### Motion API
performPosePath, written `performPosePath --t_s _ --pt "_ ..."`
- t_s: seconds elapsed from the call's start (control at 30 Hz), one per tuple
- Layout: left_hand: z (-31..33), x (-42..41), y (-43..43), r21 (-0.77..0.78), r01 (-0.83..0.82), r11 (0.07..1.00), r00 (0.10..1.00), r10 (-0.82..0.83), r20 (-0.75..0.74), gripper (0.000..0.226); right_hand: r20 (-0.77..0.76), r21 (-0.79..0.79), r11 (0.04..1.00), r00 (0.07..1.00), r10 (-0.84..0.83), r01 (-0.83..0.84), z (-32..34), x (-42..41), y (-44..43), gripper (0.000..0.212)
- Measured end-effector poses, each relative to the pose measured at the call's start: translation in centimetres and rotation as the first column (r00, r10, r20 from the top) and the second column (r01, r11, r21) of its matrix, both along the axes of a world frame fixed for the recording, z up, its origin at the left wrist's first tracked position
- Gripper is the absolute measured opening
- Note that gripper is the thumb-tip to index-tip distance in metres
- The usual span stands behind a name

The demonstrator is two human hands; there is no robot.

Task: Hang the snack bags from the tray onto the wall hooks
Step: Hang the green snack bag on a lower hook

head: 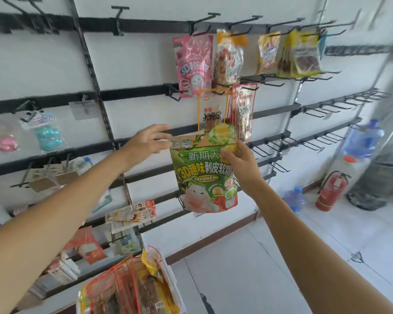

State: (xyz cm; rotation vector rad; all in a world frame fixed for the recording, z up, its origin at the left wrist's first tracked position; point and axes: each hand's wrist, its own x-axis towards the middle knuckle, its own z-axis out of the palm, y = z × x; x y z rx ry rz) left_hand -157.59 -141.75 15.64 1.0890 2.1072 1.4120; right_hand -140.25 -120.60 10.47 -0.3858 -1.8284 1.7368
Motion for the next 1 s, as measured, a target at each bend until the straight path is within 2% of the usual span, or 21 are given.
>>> performPosePath --t_s 0.07,0.13,0.2,0.37,0.43,0.5,0.57,0.6,0.63,0.7,0.8,0.83,0.87,1.0 --pt "1.3 0.5 2.0 -0.139 0.079 0.987 0.992 -0.092 -0.087 0.059 -0.029 0.011 1.0 0.999 0.016 -0.016 0.4 0.3 1.3 0.023" --pt "2.0 1.3 4.4 -0.229 0.108 0.967 0.965 -0.157 -0.211 0.042 -0.048 0.03 0.999 0.998 0.041 -0.039 0.7 0.4 2.8 0.023" --pt "2.1 2.2 6.8 -0.209 0.052 0.977 0.937 -0.12 -0.328 0.031 -0.053 0.049 0.996 0.996 0.075 -0.072 1.0 0.5 4.2 0.023" --pt "3.0 5.0 12.3 -0.082 -0.089 0.993 0.885 0.041 -0.464 0.003 -0.062 0.098 0.982 0.984 0.166 -0.159 1.9 0.7 8.7 0.02" --pt "3.7 5.8 13.8 -0.072 -0.144 0.987 0.873 0.092 -0.478 0.014 -0.037 0.131 0.972 0.978 0.203 -0.197 2.5 0.6 10.7 0.022" --pt "4.4 6.3 15.3 -0.077 -0.185 0.98 0.869 0.126 -0.478 0.013 -0.02 0.152 0.966 0.977 0.213 -0.208 3.1 0.5 12.5 0.025" --pt "4.9 6.6 16.6 -0.077 -0.234 0.969 0.849 0.166 -0.501 0.006 -0.012 0.224 0.963 0.988 0.157 -0.15 3.7 0.1 13.9 0.036" --pt "5.1 6.6 17.2 -0.076 -0.265 0.961 0.828 0.187 -0.528 0.011 -0.018 0.304 0.949 0.996 0.091 -0.082 4.0 -0.1 14.6 0.046" --pt "5.2 6.6 17.7 -0.077 -0.291 0.954 0.809 0.202 -0.551 0.015 -0.043 0.406 0.914 0.999 0.015 0.004 4.5 -0.3 15.1 0.056" --pt "5.6 6.4 18.6 -0.077 -0.321 0.944 0.795 0.224 -0.564 0.018 -0.161 0.619 0.768 0.984 -0.082 0.165 5.5 -0.6 16.0 0.062" --pt "6.4 6.4 19.7 -0.063 -0.317 0.946 0.793 0.227 -0.566 0.011 -0.274 0.842 0.465 0.959 -0.071 0.275 7.1 -1.5 16.4 0.052" --pt "6.7 6.4 19.9 -0.05 -0.314 0.948 0.778 0.227 -0.585 0.009 -0.272 0.869 0.41 0.96 -0.071 0.277 7.6 -2.0 16.3 0.046" --pt "6.9 6.3 20.1 -0.04 -0.323 0.946 0.757 0.232 -0.611 0.009 -0.252 0.882 0.394 0.965 -0.067 0.258 7.9 -2.4 16.2 0.041" --pt "7.6 5.0 19.4 -0.025 -0.369 0.929 0.681 0.251 -0.688 0.014 -0.172 0.883 0.442 0.985 -0.018 0.162 9.0 -4.7 16.0 0.024"
